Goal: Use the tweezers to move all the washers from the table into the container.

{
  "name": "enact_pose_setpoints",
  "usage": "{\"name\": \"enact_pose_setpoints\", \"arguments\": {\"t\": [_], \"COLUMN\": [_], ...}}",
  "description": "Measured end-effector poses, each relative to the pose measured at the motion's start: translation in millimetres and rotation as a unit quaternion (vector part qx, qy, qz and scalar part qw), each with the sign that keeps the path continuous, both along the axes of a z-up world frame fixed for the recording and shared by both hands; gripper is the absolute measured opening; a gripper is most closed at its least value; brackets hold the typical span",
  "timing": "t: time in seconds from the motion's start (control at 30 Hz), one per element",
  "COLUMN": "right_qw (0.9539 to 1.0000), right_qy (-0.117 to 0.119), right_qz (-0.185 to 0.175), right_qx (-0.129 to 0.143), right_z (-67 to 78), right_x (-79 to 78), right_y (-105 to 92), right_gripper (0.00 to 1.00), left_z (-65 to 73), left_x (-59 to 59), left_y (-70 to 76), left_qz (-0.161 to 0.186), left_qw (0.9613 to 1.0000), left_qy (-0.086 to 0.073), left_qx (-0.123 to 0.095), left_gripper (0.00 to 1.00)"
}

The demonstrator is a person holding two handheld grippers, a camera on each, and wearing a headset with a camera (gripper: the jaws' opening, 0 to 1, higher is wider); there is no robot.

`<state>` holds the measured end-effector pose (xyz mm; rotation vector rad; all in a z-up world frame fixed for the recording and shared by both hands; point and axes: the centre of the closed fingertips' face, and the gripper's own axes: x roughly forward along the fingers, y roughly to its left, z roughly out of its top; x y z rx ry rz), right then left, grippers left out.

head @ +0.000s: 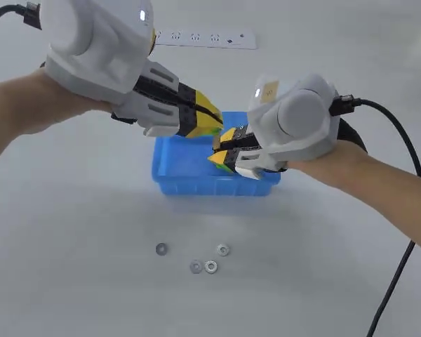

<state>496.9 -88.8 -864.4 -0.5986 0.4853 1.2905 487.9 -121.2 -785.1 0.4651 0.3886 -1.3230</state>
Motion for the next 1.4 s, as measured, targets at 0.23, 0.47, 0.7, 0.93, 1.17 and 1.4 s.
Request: {"name": "enact_pose_setpoints", "arguments": {"t": [0.23,0.47,0.7,0.93,1.17,1.4], "right_qw": [0.9998,0.9999,0.9996,0.9988,0.9976,0.9966], "right_qy": [0.010,0.004,-0.006,-0.023,-0.048,-0.066], "right_qz": [-0.010,-0.010,-0.019,-0.022,-0.013,-0.001], "right_qx": [0.011,0.012,0.022,0.038,0.048,0.049], "right_z": [-0.8,4.6,19.8,42.9,68.7,85.2], "right_x": [0.5,-0.7,0.3,-5.4,-20.4,-38.7], "right_y": [0.2,2.3,-0.3,-0.1,1.4,1.6], "right_gripper": [0.11,0.11,0.12,0.14,0.14,0.14], "left_z": [1.5,8.8,25.6,41.6,59.0,78.6], "left_x": [-3.4,-9.8,-14.2,-24.3,-37.8,-58.7], "left_y": [-0.8,-3.4,-4.7,-3.8,4.8,5.3], "left_qz": [0.004,0.001,0.005,-0.003,-0.017,-0.031], "left_qw": [1.0000,1.0000,0.9998,0.9994,0.9984,0.9972], "left_qy": [0.006,0.005,-0.007,-0.029,-0.052,-0.066], "left_qx": [-0.002,-0.008,-0.018,-0.019,-0.018,-0.013], "left_gripper": [0.06,0.06,0.06,0.06,0.06,0.06]}}
